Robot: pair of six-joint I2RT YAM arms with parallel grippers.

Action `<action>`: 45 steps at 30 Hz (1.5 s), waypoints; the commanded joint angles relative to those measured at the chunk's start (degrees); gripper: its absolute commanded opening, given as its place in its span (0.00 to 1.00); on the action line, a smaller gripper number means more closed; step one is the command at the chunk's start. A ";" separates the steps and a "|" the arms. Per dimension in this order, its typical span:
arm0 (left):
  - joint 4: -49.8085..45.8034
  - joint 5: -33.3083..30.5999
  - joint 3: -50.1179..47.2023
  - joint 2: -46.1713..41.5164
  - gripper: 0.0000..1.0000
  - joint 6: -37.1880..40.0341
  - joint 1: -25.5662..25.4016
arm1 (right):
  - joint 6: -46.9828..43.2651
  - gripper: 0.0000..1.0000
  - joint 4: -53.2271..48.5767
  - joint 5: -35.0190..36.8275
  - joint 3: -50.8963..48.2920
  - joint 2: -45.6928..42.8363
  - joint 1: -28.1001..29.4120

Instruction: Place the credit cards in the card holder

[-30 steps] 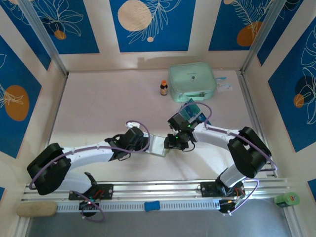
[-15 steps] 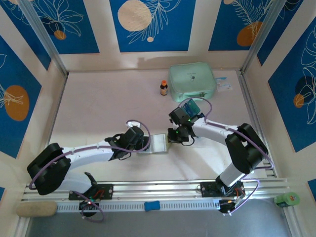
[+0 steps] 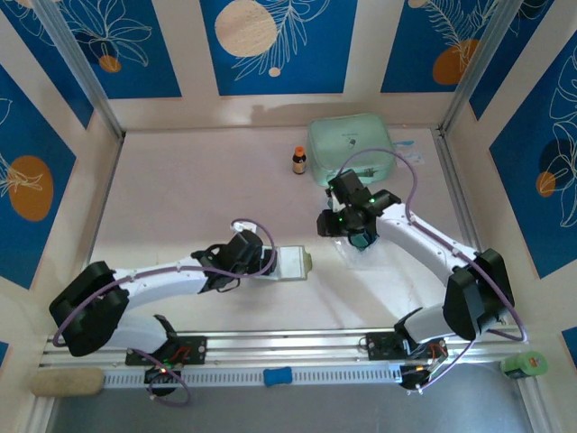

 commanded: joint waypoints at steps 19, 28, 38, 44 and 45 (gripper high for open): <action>0.83 0.56 1.42 -2.20 1.00 -2.18 0.51 | -7.56 0.34 -10.15 16.65 3.99 6.17 -4.54; 1.55 0.96 1.62 -1.29 1.00 -2.34 0.51 | -7.92 0.28 -10.48 17.26 3.91 7.47 -3.96; 1.93 1.18 1.48 -1.67 1.00 -2.39 0.51 | -8.03 0.27 -11.19 18.36 4.21 9.97 -3.04; 2.05 1.04 1.31 -1.76 1.00 -2.35 0.52 | -8.10 0.20 -11.37 18.53 4.38 10.33 -2.68; 1.99 0.98 1.29 -1.75 1.00 -2.34 0.57 | -8.10 0.19 -11.37 18.55 4.45 10.27 -2.68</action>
